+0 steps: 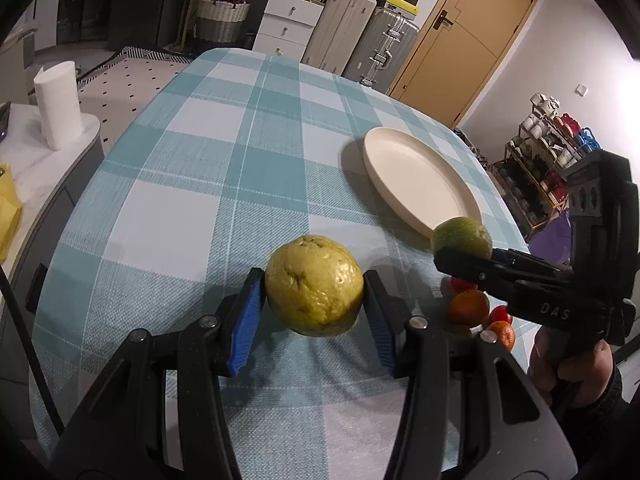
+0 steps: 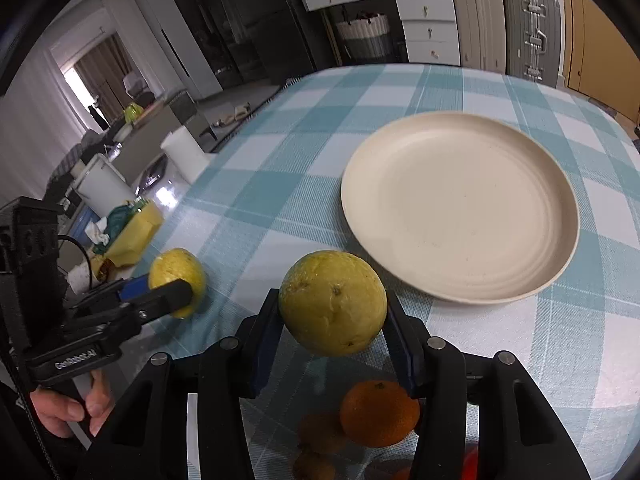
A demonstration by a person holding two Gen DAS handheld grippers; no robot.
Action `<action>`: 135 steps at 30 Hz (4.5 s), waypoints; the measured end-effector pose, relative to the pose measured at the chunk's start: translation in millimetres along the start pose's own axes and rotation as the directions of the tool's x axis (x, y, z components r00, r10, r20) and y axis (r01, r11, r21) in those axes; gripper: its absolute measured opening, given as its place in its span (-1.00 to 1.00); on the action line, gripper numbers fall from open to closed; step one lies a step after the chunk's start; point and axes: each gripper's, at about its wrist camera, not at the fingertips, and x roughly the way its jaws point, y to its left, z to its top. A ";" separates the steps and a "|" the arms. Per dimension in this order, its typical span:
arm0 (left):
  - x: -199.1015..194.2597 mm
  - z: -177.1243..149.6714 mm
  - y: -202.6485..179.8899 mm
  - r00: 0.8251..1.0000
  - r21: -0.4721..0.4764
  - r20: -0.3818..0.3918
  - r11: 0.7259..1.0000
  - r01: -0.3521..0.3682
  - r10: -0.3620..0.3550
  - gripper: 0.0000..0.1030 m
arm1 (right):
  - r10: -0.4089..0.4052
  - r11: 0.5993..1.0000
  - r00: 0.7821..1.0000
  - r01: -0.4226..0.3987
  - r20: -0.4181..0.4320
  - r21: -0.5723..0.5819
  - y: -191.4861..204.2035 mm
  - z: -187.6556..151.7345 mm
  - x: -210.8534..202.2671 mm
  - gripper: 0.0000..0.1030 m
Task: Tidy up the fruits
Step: 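Carry the yellow citrus toward the plate with the left gripper while the right gripper grasps the green citrus, then lower both citrus onto the cream plate and open both grippers, then move both tools back over the remaining fruits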
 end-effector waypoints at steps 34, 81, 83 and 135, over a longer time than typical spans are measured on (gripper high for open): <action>34.4 94.4 -102.7 0.999 0.134 -0.003 0.990 0.035 -0.035 -0.09 | 0.002 0.999 0.973 -0.014 0.232 0.050 -76.3 29.1 -86.4 -0.04; 196.7 174.6 -120.2 0.980 0.060 -0.114 0.984 0.169 -0.162 -0.06 | -0.076 0.997 0.970 0.072 0.233 0.024 -137.3 90.8 16.1 0.48; 189.2 174.2 -117.9 0.983 0.055 -0.101 0.986 0.158 -0.152 0.03 | -0.070 0.997 0.967 0.062 0.243 0.038 -139.3 88.7 8.4 0.50; -13.1 7.2 -133.7 0.992 0.156 0.116 0.985 -0.073 0.055 0.98 | -0.022 0.999 0.892 0.035 0.451 -0.020 -61.8 -61.1 -148.2 1.00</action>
